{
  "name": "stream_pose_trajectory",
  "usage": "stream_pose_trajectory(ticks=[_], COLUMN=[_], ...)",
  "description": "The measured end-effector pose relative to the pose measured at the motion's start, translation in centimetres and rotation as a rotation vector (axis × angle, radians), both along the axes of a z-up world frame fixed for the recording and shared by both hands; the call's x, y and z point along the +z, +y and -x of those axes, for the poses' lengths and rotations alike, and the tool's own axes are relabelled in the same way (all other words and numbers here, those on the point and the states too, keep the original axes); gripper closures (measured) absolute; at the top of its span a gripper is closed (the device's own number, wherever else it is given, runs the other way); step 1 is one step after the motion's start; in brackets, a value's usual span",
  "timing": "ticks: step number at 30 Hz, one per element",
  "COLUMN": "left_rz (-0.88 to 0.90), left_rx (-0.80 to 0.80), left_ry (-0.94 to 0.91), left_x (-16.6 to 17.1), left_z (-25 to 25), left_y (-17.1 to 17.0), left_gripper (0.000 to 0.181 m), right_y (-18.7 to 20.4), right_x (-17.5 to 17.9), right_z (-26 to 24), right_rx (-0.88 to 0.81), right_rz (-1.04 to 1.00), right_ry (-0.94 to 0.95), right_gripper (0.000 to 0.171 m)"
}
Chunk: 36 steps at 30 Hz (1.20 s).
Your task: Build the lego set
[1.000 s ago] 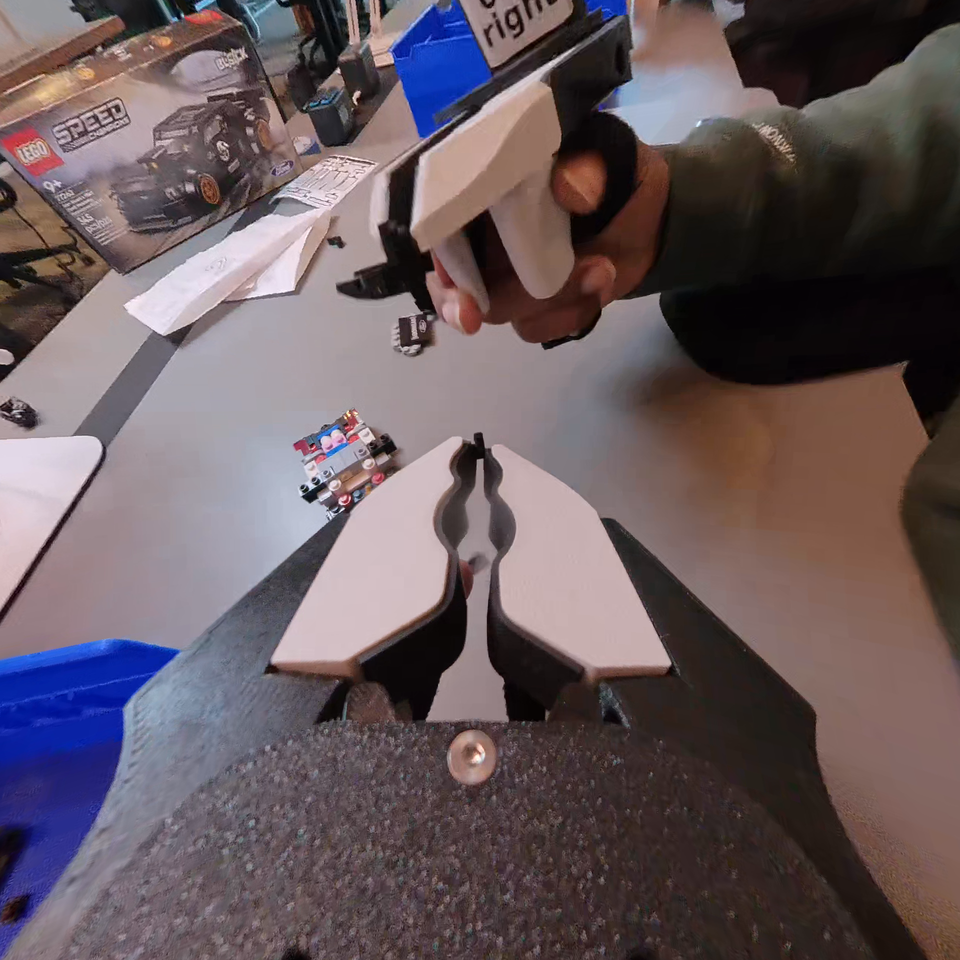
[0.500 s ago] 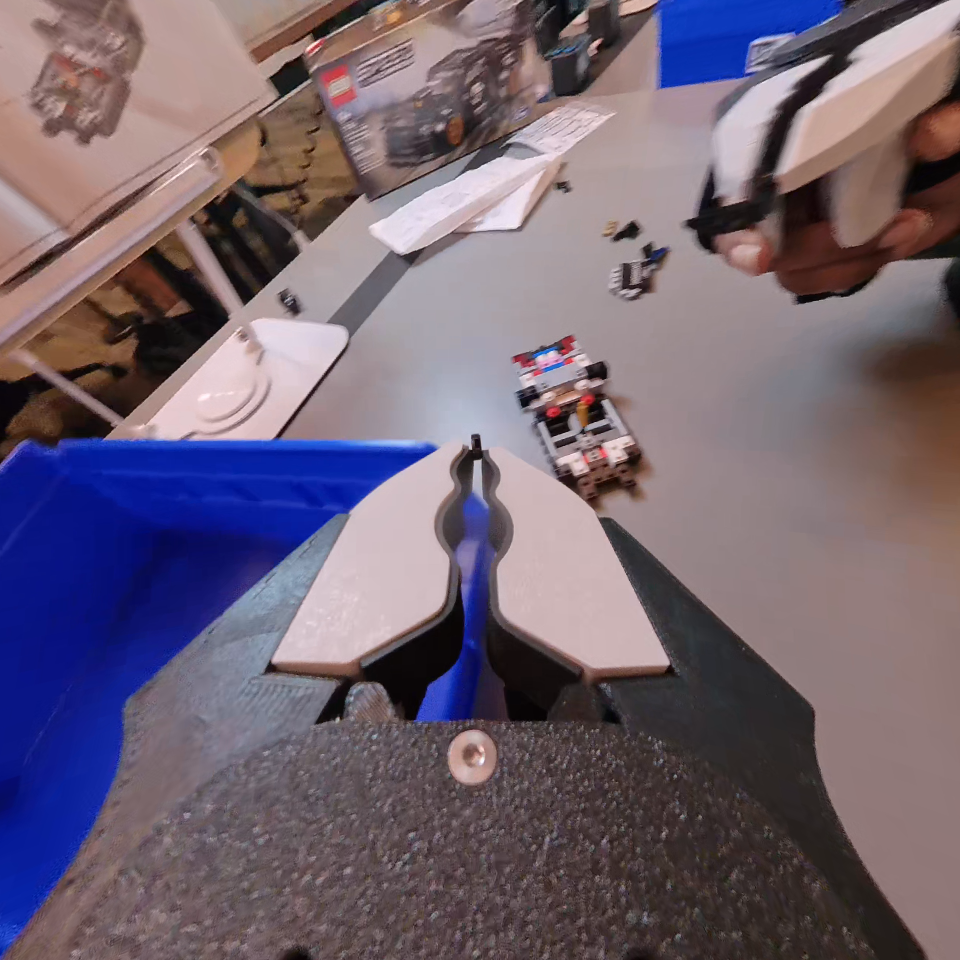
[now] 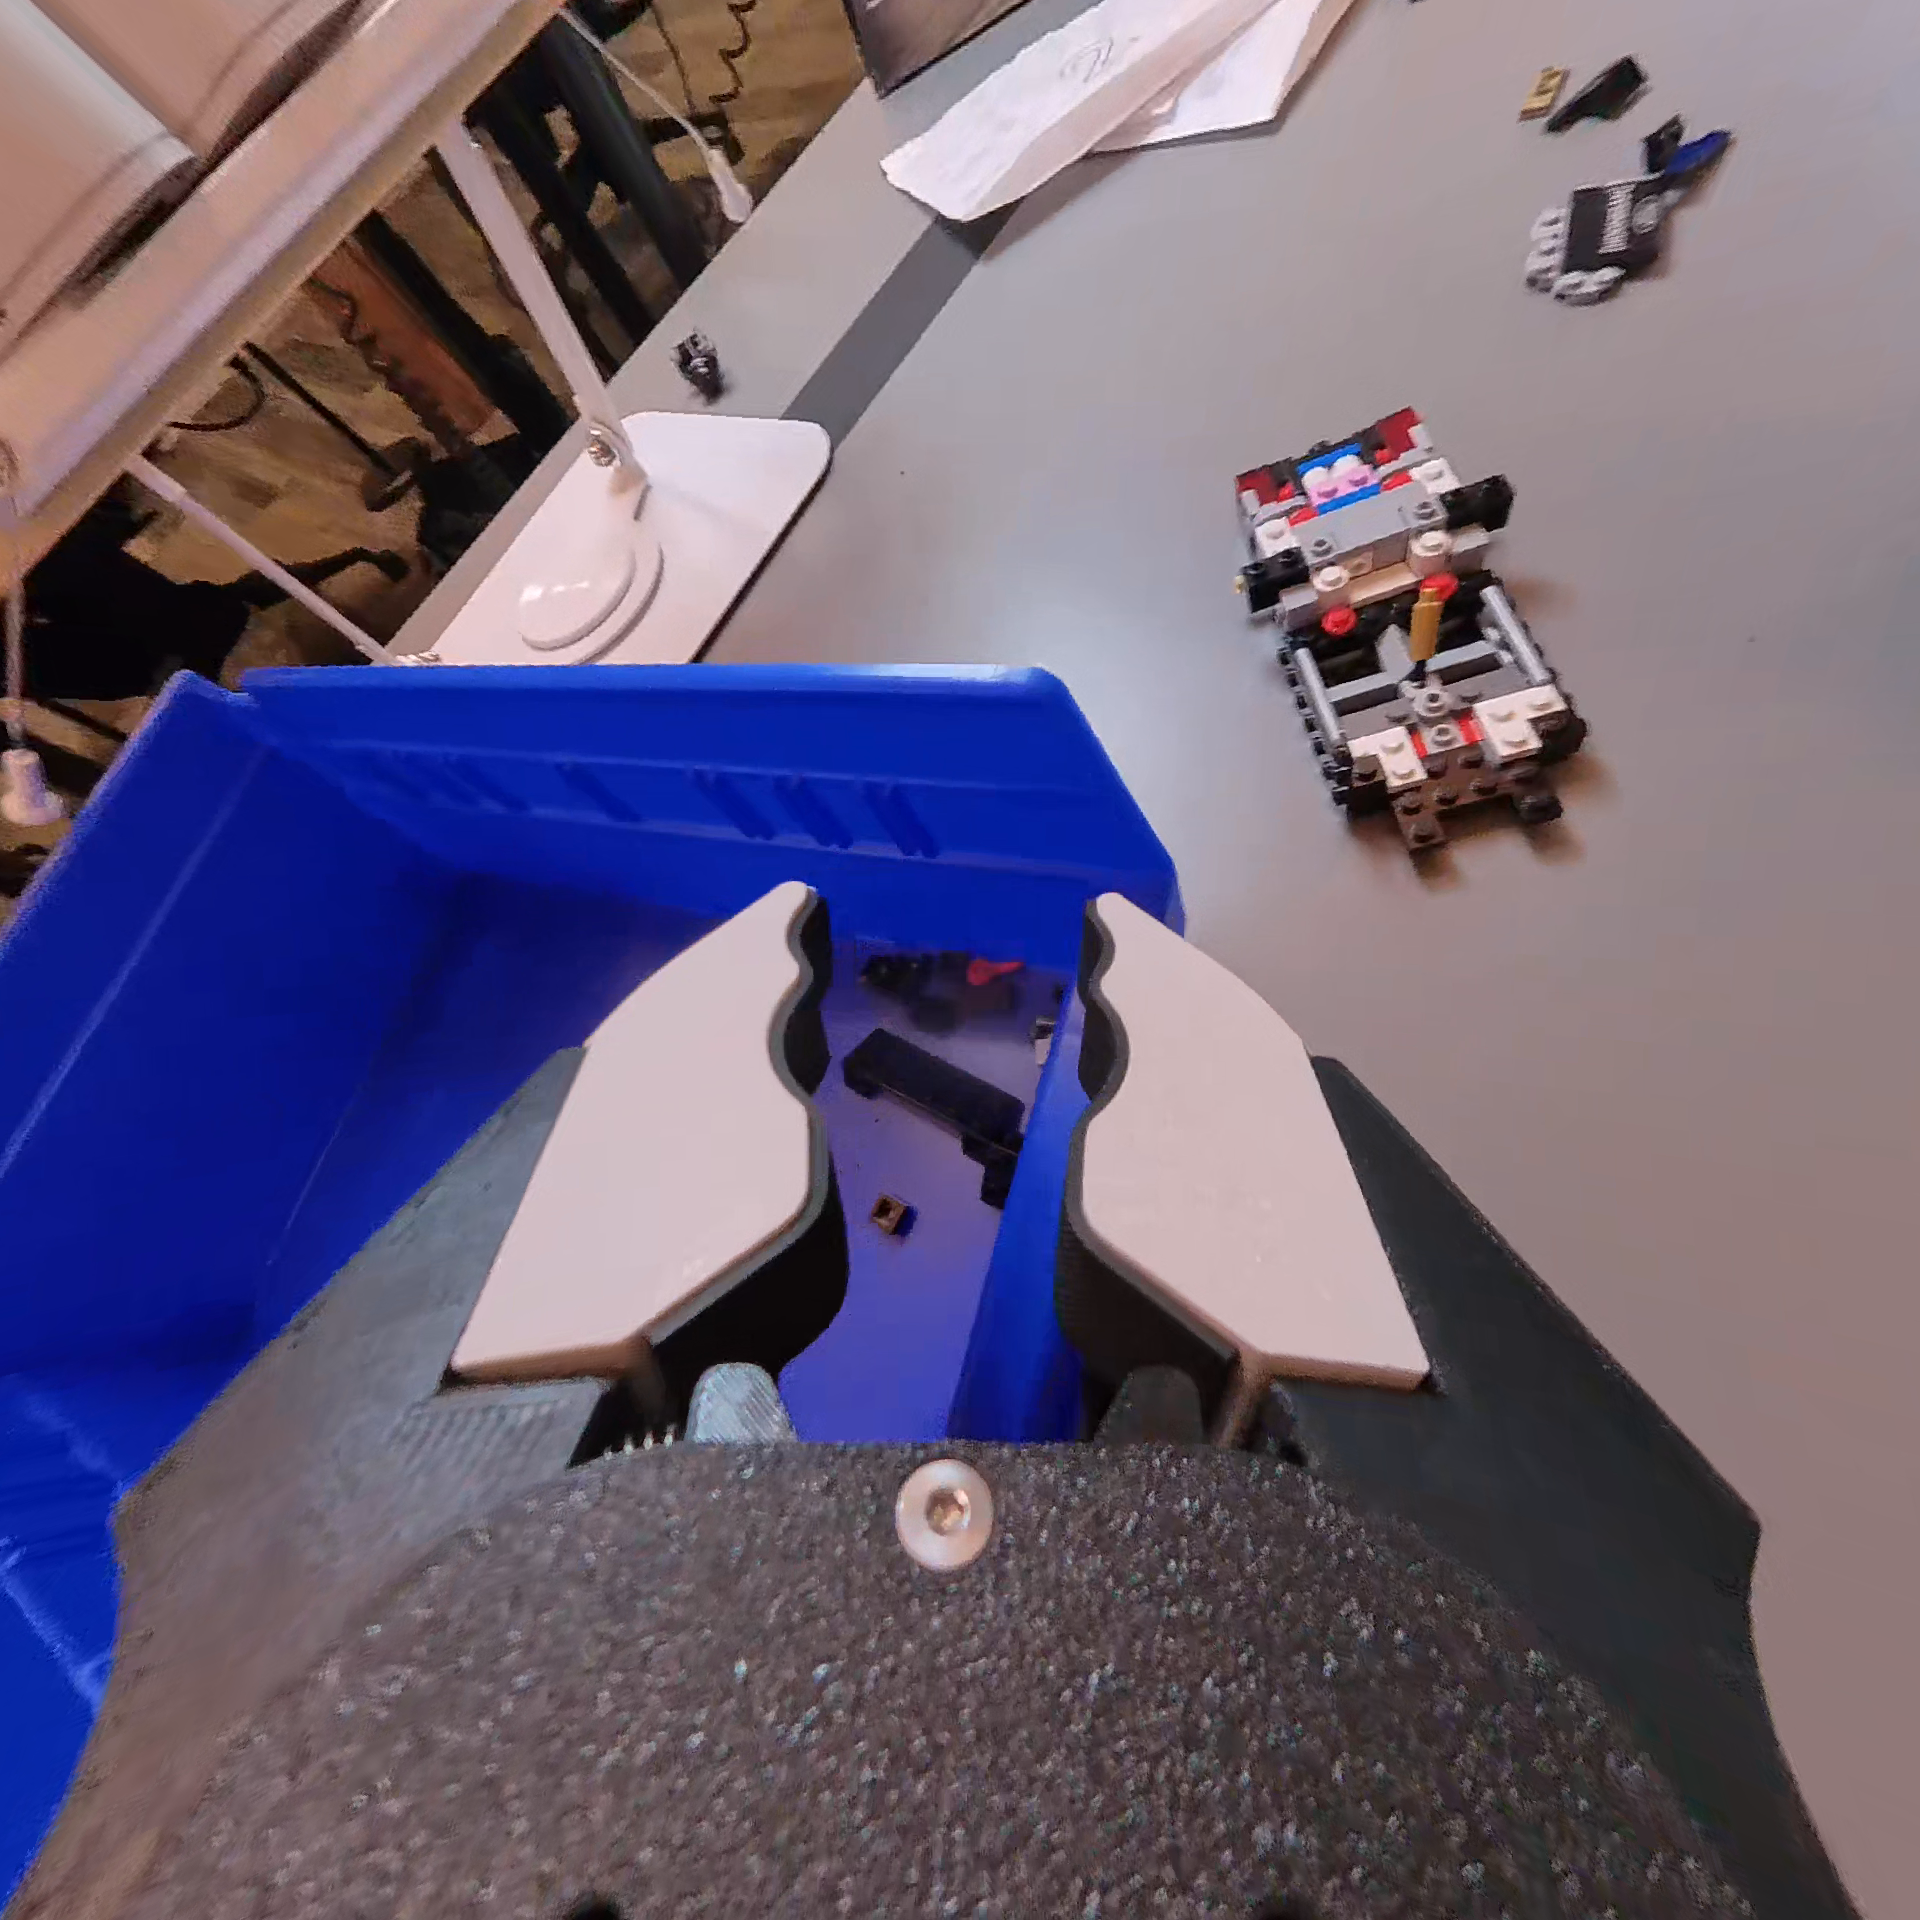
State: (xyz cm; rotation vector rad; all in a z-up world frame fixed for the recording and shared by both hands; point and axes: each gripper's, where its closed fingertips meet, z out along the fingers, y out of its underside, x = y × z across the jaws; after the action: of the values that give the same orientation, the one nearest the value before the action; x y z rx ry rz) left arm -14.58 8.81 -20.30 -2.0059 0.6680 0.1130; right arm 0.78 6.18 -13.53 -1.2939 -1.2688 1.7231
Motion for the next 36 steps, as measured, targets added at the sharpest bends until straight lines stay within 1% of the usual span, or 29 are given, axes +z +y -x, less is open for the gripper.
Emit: stream_pose_trajectory(ticks=[1, 3, 5, 8, 10, 12, 14, 16, 19, 22, 27, 29, 36], left_rz=[-0.01, -0.031, -0.053, -0.099, -0.117, -0.13, -0.154, -0.233, -0.301, -0.335, -0.36, -0.359, -0.325], left_rx=[0.008, -0.032, -0.182, -0.395, -0.492, -0.546, -0.558, -0.547, -0.524, -0.52, -0.484, -0.492, -0.505], left_ry=[0.004, -0.052, -0.176, -0.372, -0.435, -0.442, -0.438, -0.416, -0.305, -0.207, -0.066, -0.022, -0.031], left_x=[0.1, 0.9, 2.2, 4.6, 5.5, 5.6, 5.8, 6.8, 7.4, 7.2, 6.4, 5.9, 5.3], left_z=[0.2, -0.6, -3.3, -8.1, -10.9, -13.2, -14.5, -14.8, -14.5, -14.5, -14.1, -14.2, -14.3], left_y=[0.1, -0.1, -1.3, -3.1, -4.0, -4.4, -4.5, -4.5, -4.6, -4.7, -4.2, -4.2, -4.2], left_gripper=[0.135, 0.137, 0.144, 0.146, 0.144, 0.145, 0.148, 0.156, 0.162, 0.176, 0.176, 0.171, 0.175], right_y=[0.0, -0.2, -0.5, -1.3, -1.9, -2.4, -2.6, -2.6, -2.3, -1.8, -1.4, -1.7, -1.4], right_x=[0.0, 0.0, 0.0, 0.3, 0.9, 1.5, 2.0, 1.7, 1.3, 1.0, 0.2, -0.3, -0.6], right_z=[0.0, 0.0, 0.0, 0.1, 0.1, 0.0, 0.0, 0.3, 0.5, 0.7, 1.1, 1.1, 1.2], right_rx=[0.001, 0.013, 0.034, 0.082, 0.135, 0.201, 0.242, 0.249, 0.248, 0.247, 0.25, 0.273, 0.267], right_rz=[0.001, 0.004, 0.008, 0.05, 0.13, 0.24, 0.331, 0.369, 0.403, 0.482, 0.586, 0.595, 0.638], right_ry=[-0.001, -0.001, 0.008, 0.029, 0.058, 0.089, 0.112, 0.096, 0.071, 0.053, -0.006, -0.044, -0.06], right_gripper=[0.166, 0.166, 0.166, 0.166, 0.166, 0.166, 0.166, 0.166, 0.166, 0.166, 0.166, 0.167, 0.167])
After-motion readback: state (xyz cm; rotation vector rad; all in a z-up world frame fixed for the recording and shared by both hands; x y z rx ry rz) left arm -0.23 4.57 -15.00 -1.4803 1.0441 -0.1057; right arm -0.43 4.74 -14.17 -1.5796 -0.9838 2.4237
